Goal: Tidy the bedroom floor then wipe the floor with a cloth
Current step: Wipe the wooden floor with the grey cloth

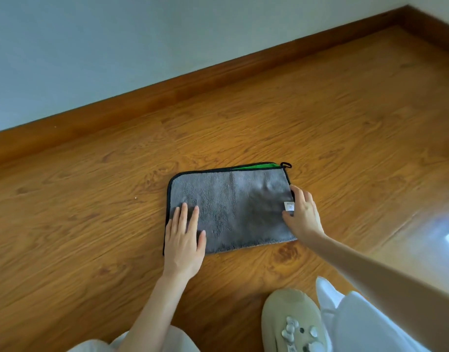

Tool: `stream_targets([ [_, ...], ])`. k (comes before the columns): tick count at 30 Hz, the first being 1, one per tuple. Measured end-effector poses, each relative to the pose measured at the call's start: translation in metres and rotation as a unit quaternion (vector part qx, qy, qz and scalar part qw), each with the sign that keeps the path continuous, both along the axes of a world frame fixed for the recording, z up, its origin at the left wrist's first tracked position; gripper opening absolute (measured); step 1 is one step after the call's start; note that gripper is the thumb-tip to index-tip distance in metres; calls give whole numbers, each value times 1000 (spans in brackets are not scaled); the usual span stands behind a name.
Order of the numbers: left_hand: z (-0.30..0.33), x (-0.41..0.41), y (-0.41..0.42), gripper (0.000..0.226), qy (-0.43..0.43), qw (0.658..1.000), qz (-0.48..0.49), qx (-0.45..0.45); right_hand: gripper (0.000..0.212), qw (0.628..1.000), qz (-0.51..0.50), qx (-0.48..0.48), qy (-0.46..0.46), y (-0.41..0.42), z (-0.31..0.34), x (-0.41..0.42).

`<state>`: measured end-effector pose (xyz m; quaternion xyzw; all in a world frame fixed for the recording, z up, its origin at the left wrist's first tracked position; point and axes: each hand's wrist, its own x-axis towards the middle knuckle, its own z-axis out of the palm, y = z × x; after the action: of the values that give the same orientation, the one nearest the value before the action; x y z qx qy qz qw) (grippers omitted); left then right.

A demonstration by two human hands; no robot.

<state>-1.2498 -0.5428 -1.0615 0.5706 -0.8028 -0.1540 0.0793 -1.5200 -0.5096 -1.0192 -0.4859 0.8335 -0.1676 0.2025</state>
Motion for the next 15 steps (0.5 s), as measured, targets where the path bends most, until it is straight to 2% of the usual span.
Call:
stream_targets([
  [7, 0, 4, 7, 62, -8, 1000, 11, 4, 73, 976, -166, 75, -122, -18, 19, 11],
  [9, -1, 3, 6, 60, -6, 1000, 14, 4, 60, 970, -174, 90, -141, -29, 27, 13],
  [11, 2, 1, 6, 55, 20, 999, 27, 9, 38, 965, -165, 83, -187, -39, 37, 18],
  [15, 20, -9, -3, 52, 147, 983, 91, 65, 25, 957, -127, 39, -259, -57, 61, 40],
])
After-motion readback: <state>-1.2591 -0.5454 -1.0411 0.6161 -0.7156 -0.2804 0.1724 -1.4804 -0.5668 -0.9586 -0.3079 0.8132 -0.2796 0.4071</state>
